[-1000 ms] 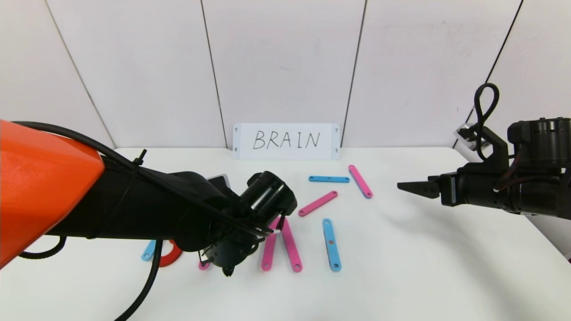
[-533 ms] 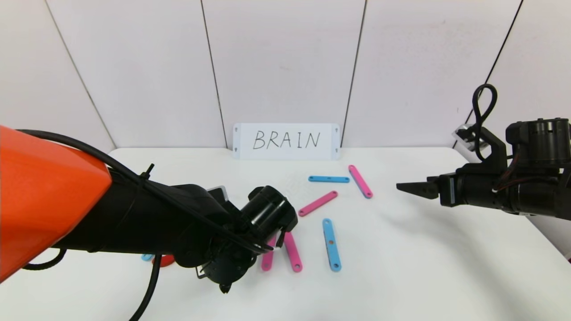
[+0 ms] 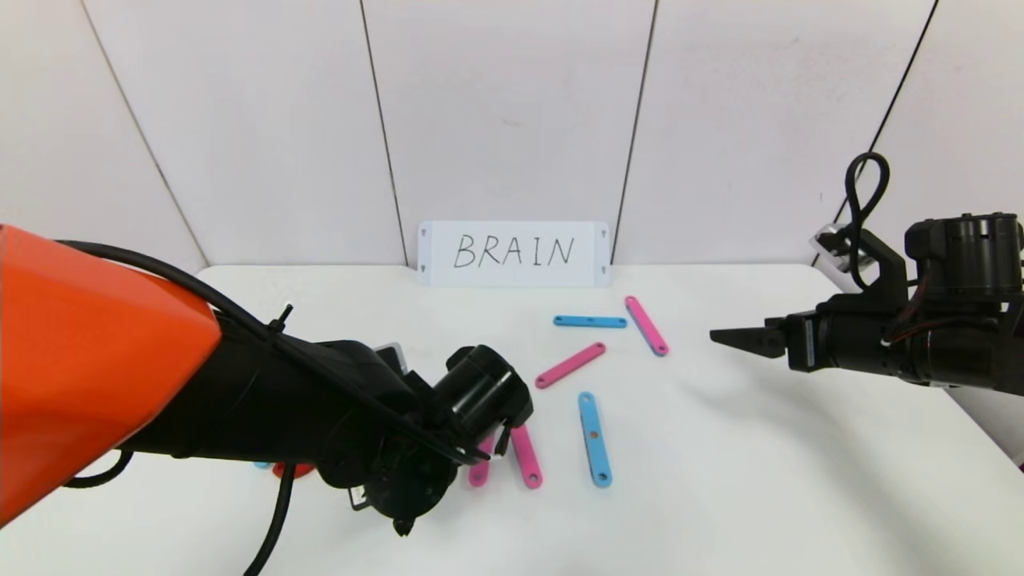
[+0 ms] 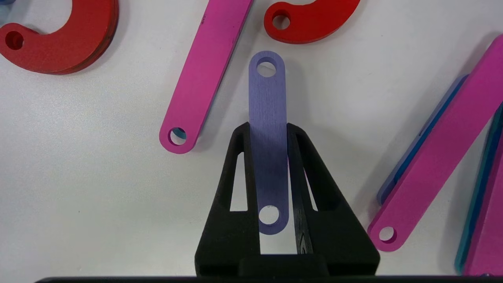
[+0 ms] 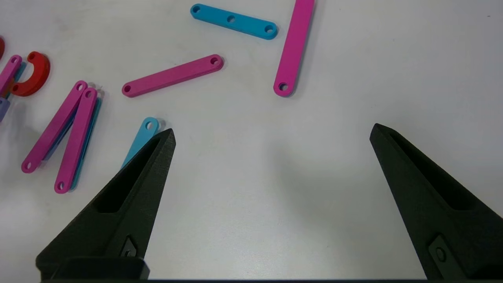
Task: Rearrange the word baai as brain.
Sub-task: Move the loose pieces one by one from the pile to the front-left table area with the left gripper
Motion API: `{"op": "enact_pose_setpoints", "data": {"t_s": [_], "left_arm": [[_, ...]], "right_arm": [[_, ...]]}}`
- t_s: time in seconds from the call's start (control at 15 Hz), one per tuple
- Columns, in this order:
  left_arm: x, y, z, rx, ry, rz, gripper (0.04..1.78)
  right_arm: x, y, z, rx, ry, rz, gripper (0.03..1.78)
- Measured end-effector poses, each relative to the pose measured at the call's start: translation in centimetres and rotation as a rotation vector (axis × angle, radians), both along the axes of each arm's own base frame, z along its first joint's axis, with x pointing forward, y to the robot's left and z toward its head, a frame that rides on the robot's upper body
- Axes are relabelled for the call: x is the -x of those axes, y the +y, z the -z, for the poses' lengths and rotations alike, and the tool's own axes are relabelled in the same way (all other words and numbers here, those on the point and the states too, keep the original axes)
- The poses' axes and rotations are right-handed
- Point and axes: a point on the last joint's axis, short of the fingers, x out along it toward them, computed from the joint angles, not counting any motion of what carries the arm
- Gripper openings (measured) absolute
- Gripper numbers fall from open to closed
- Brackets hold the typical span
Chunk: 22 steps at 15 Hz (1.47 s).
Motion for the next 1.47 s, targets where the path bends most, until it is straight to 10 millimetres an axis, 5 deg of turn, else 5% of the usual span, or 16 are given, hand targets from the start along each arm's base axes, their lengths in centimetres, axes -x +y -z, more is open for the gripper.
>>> {"op": "enact_pose_setpoints", "data": {"t_s": [0.67,0.87,1.2,1.47], "left_arm": [[0.0,0.0,0.9,-0.029,0.018,-0.002,0.35],[-0.2,-0.2,1.1,-0.013,0.009,-0.001,0.65],[-0.2,-0.2,1.3,-0.013,0.016,0.002,1.46],[-0.3,-0.3,1.2,-0.011,0.015,0.003,1.73]], "right_arm": [[0.0,0.0,0.0,0.0,0.0,0.0,1.73],[0.0,0.0,0.0,0.0,0.0,-0.001,1.73],[0.0,0.0,0.0,0.001,0.0,0.0,1.73],[0.0,0.0,0.0,0.001,0.001,-0.001,1.73]]}}
